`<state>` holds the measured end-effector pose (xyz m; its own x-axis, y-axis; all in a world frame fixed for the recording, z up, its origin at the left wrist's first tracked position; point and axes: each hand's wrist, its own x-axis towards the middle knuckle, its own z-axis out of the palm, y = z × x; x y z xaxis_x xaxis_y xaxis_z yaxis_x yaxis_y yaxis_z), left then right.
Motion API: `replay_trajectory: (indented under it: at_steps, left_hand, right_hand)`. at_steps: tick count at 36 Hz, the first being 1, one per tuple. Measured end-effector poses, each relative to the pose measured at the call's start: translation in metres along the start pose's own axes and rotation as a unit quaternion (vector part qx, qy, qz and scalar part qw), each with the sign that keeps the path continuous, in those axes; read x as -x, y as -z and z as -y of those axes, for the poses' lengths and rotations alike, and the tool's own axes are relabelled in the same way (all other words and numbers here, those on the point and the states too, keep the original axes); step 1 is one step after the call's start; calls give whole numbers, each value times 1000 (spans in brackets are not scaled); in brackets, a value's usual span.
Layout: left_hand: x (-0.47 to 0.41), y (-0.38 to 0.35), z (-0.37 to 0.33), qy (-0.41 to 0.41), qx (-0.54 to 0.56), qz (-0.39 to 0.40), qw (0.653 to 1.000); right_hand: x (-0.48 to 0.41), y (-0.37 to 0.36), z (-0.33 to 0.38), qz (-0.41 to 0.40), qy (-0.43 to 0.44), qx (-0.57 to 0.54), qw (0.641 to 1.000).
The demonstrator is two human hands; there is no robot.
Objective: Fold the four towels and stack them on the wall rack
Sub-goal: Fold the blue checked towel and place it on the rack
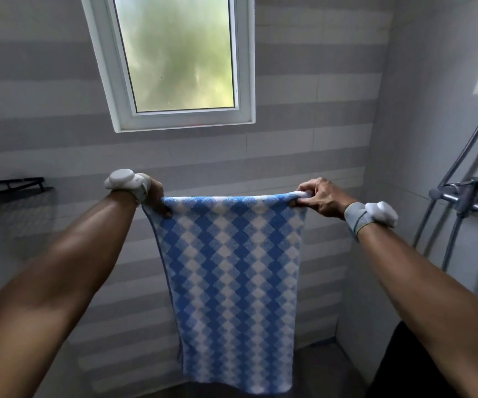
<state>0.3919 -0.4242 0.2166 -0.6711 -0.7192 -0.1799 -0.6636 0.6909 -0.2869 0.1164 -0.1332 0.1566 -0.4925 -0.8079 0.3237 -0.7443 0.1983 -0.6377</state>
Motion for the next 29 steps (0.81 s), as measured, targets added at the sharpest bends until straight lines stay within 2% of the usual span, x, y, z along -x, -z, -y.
replay_trajectory:
  at_steps: [6, 9, 14, 18, 21, 24, 26, 29]
  left_hand:
    - [-3, -20, 13, 35, -22, 2, 999]
    - [-10, -30, 17, 48, -19, 34, 998]
    - [-20, -41, 21, 56, 53, 112, 991]
    - [-20, -50, 14, 60, 51, 105, 991]
    - [-23, -56, 2, 15, 48, 57, 997]
    - [-23, -52, -21, -64, 128, 51, 988]
    - [-18, -41, -40, -131, 202, 30, 970]
    - [-12, -22, -63, -208, 326, -24, 922]
  right_hand:
    - [-7, -5, 34, -46, 76, -98, 991]
    - [-14, -9, 47, -81, 90, -146, 982]
    - [-17, -7, 65, -102, 133, -145, 975]
    - [-17, -7, 77, -96, 161, -135, 973]
    - [-17, -8, 84, -87, 178, -131, 971]
    - [-18, -12, 88, -82, 186, -125, 971]
    - [-19, -13, 89, -78, 188, -117, 972]
    - [-18, -13, 87, -73, 181, -105, 975]
